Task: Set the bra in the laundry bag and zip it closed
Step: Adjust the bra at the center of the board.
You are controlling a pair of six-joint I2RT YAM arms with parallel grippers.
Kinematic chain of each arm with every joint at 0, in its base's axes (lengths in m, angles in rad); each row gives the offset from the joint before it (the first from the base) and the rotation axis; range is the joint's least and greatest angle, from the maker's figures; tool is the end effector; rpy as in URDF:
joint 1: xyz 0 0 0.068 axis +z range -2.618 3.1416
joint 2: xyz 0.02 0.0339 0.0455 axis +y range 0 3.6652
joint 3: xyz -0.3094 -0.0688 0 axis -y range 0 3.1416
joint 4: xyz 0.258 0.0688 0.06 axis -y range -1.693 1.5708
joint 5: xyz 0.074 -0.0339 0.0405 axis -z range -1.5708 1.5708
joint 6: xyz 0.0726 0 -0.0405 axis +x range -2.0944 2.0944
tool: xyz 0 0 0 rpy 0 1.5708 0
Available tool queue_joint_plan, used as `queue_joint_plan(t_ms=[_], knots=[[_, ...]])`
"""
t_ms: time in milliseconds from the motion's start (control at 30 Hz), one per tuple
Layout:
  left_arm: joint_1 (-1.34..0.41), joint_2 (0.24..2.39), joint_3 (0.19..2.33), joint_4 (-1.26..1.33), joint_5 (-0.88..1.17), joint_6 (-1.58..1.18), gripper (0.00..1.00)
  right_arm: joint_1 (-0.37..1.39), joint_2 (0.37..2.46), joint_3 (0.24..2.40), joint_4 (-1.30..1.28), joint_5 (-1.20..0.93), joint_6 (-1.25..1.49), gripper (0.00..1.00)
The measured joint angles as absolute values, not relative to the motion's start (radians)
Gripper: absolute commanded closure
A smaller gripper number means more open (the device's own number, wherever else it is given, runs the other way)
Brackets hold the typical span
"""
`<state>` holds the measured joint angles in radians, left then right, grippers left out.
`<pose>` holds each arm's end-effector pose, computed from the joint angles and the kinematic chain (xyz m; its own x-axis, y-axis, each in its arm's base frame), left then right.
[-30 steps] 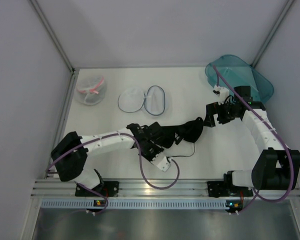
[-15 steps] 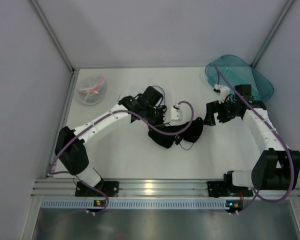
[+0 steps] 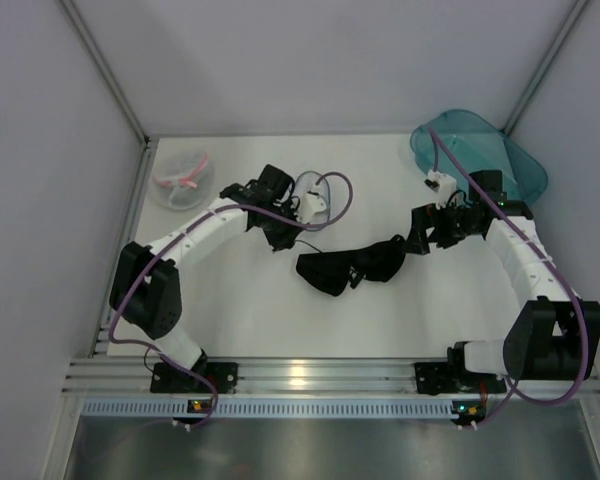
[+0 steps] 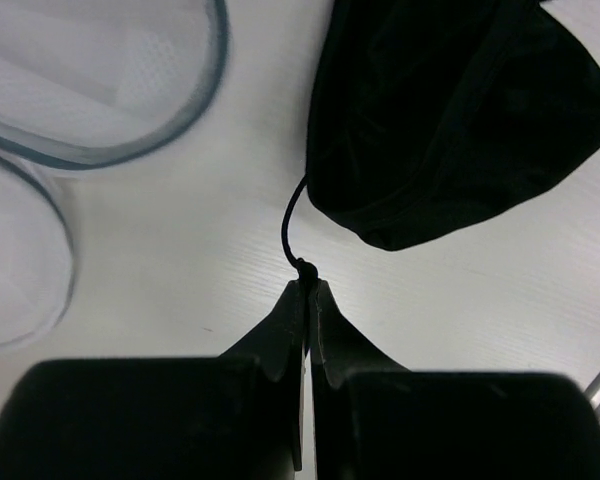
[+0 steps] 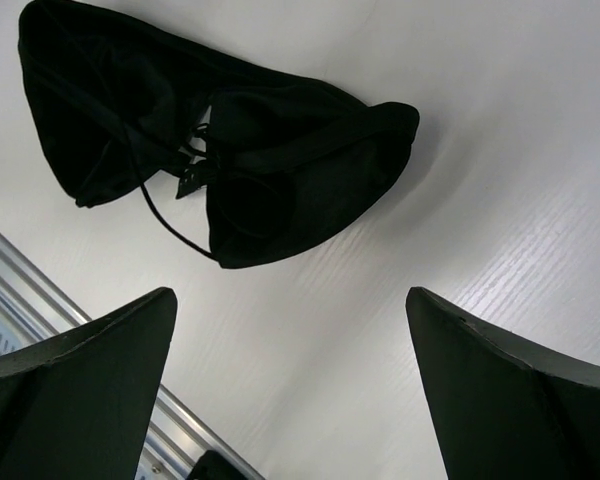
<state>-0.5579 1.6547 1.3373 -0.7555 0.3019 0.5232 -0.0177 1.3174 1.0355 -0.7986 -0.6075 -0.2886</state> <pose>0.3094 -0.2185 0.2724 -0.3329 0.7701 -0.5442 0.9146 0.4041 0.0123 0.2705 0.0367 0.2810 -0.7732 -0.2200 -0.5947 -0.4947 0.7960 0.3487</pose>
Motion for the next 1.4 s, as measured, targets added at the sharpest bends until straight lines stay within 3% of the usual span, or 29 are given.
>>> queue_joint_plan(t_ms=[367, 600, 767, 967, 1133, 1400], knots=[[-0.611, 1.646, 1.194, -0.762, 0.392, 0.521, 1.00, -0.017, 1.319, 1.036, -0.831, -0.653, -0.310, 0.02], [-0.627, 1.644, 1.159, -0.754, 0.404, 0.514, 1.00, 0.068, 1.320, 1.021, -0.782, -0.653, -0.236, 0.19], [-0.632, 1.634, 1.161, -0.753, 0.411, 0.498, 1.00, 0.172, 1.341, 1.014, -0.725, -0.649, -0.172, 0.21], [-0.686, 1.618, 1.278, -0.750, 0.424, 0.434, 1.00, 0.168, 1.351, 1.015, -0.686, -0.616, -0.126, 0.21], [-0.770, 1.652, 1.397, -0.723, 0.425, 0.350, 1.00, 0.064, 1.338, 1.015, -0.638, -0.615, -0.072, 0.20], [-0.824, 1.885, 1.542, -0.676, 0.394, 0.214, 1.00, -0.071, 1.322, 1.015, -0.640, -0.618, -0.072, 0.20]])
